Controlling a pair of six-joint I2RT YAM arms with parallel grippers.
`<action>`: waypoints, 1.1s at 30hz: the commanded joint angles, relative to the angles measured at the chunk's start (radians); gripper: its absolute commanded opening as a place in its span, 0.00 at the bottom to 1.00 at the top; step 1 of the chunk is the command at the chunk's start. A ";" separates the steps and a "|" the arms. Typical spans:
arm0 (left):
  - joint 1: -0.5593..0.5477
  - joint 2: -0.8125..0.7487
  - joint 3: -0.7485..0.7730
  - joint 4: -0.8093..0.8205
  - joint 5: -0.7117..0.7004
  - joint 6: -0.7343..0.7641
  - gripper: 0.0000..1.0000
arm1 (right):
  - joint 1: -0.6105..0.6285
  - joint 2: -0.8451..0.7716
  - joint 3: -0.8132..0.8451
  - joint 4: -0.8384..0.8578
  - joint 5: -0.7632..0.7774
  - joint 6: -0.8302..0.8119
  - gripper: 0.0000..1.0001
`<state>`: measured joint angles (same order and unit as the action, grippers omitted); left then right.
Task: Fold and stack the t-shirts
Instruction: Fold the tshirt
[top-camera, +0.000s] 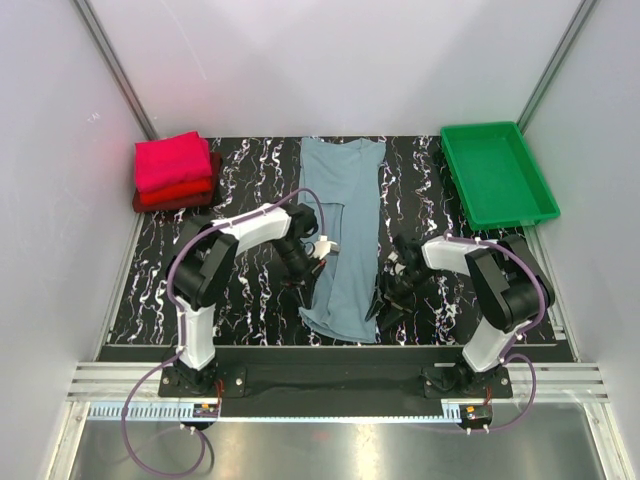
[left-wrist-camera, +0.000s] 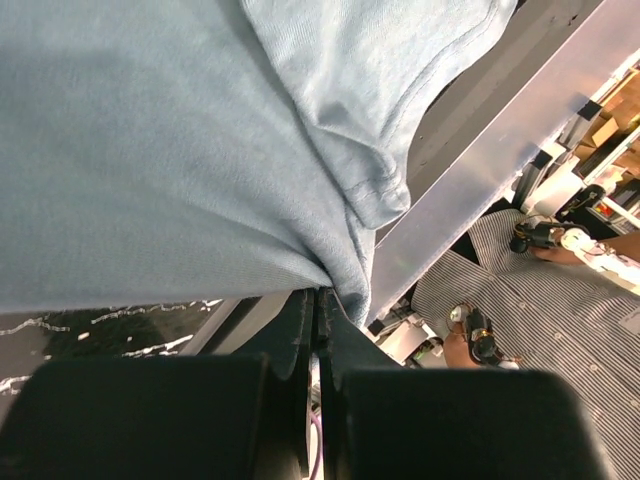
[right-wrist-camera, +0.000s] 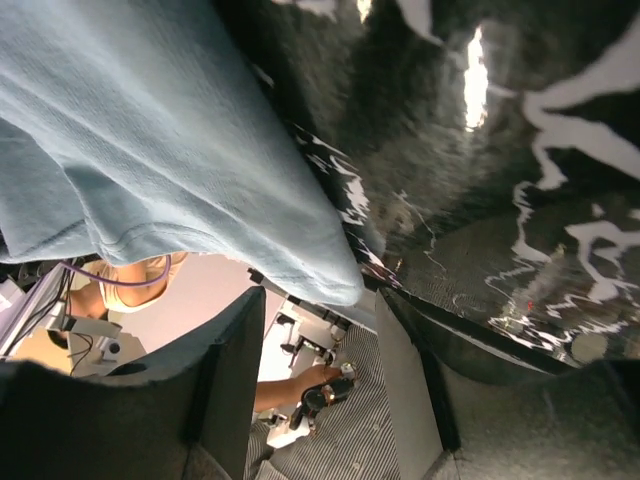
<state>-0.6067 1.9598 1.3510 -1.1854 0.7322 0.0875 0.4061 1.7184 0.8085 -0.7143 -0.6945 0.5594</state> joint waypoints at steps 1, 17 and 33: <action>0.004 0.016 0.025 0.004 0.056 -0.005 0.00 | 0.022 0.012 -0.012 0.013 0.035 0.054 0.55; 0.002 0.016 0.073 0.003 0.056 -0.011 0.00 | 0.184 0.047 0.009 -0.070 0.102 0.059 0.42; 0.002 -0.029 0.048 0.010 0.047 -0.008 0.00 | 0.214 0.135 0.063 -0.030 0.171 0.076 0.49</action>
<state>-0.6067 1.9812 1.3922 -1.1790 0.7525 0.0780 0.6033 1.7702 0.8753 -0.7319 -0.5682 0.5968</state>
